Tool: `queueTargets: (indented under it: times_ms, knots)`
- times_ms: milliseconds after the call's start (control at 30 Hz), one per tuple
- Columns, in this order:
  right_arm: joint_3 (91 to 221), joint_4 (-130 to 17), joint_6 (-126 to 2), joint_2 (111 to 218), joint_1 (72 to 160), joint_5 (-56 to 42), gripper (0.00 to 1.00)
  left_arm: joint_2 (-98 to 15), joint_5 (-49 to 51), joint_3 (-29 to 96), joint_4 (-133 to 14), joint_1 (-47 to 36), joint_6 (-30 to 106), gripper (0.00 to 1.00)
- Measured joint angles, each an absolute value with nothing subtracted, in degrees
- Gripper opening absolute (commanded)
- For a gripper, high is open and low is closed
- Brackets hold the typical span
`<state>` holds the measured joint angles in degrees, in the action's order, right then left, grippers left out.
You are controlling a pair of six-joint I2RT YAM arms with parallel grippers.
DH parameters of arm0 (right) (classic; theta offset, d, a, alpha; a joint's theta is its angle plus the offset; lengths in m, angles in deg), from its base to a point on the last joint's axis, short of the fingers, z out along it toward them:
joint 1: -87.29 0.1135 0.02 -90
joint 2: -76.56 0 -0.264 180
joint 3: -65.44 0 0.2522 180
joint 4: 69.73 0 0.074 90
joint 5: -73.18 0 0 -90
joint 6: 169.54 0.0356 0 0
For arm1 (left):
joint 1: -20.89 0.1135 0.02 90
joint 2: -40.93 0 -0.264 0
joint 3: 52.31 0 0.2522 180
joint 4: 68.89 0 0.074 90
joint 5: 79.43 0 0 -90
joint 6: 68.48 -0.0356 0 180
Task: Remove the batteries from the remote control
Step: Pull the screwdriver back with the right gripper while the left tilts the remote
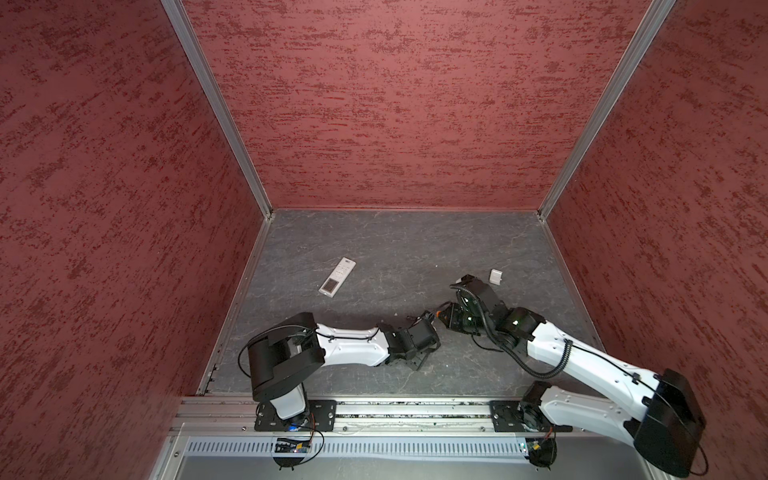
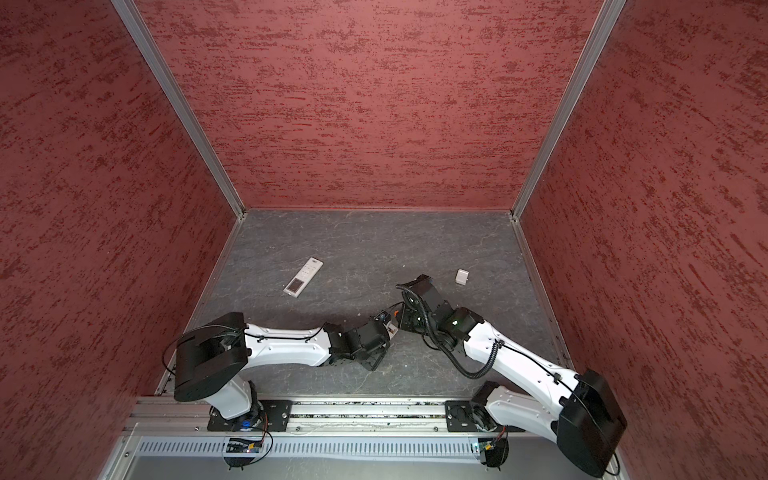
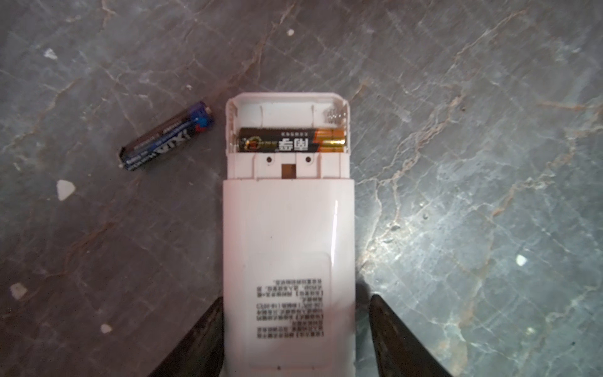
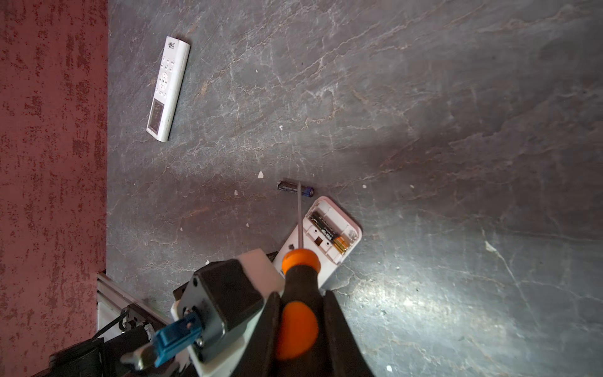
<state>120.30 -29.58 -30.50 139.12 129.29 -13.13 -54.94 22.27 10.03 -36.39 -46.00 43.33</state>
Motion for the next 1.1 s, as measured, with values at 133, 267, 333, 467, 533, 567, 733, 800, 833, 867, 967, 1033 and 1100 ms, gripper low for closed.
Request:
queueTargets:
  times_ms: [133, 267, 333, 467, 533, 567, 733, 800, 833, 867, 967, 1033, 1100]
  knots:
    - [119.8, -29.7, -30.5, 138.6, 128.7, -13.3, 0.0, -53.5, 22.7, 9.3, -34.0, -46.0, 45.6, 0.76]
    - [119.5, -30.3, -30.8, 137.7, 128.0, -13.3, 0.0, -51.5, 23.4, 8.2, -29.9, -46.0, 49.6, 0.78]
    - [119.4, -30.6, -31.1, 137.1, 127.7, -13.3, 0.0, -50.2, 23.8, 7.4, -27.6, -46.2, 52.4, 0.78]
    - [119.1, -31.4, -32.0, 136.3, 126.8, -13.1, 0.0, -48.4, 24.6, 6.1, -25.0, -46.4, 58.0, 0.79]
    - [119.1, -32.0, -32.6, 136.2, 126.1, -12.8, 0.0, -48.4, 25.3, 6.0, -24.5, -46.5, 60.5, 0.79]
    - [119.1, -32.3, -32.9, 136.2, 125.7, -12.6, 0.0, -48.5, 25.7, 6.0, -24.4, -46.5, 61.4, 0.78]
    - [118.5, -32.6, -34.8, 135.5, 124.2, -10.9, 0.0, -50.7, 27.8, 8.0, -23.6, -46.5, 66.7, 0.78]
    - [118.0, -32.6, -35.7, 134.8, 123.5, -9.8, 0.0, -51.8, 28.5, 9.1, -23.6, -46.4, 68.2, 0.78]
    - [117.8, -32.5, -36.1, 134.3, 123.1, -9.3, 0.0, -52.2, 28.7, 9.5, -23.7, -46.4, 68.7, 0.78]
    - [117.6, -32.2, -36.7, 133.8, 122.8, -8.8, 0.0, -52.8, 29.0, 10.0, -23.6, -46.3, 69.4, 0.78]
    - [117.5, -30.5, -38.8, 132.3, 121.9, -7.1, 0.0, -54.0, 29.8, 11.3, -23.4, -46.0, 70.9, 0.78]
    - [117.5, -29.0, -40.3, 131.4, 121.6, -5.9, 0.0, -54.6, 30.2, 11.9, -23.2, -45.9, 71.8, 0.77]
    - [117.3, -27.2, -41.6, 130.5, 121.6, -4.7, 0.0, -54.8, 30.2, 12.3, -22.9, -45.7, 72.5, 0.77]
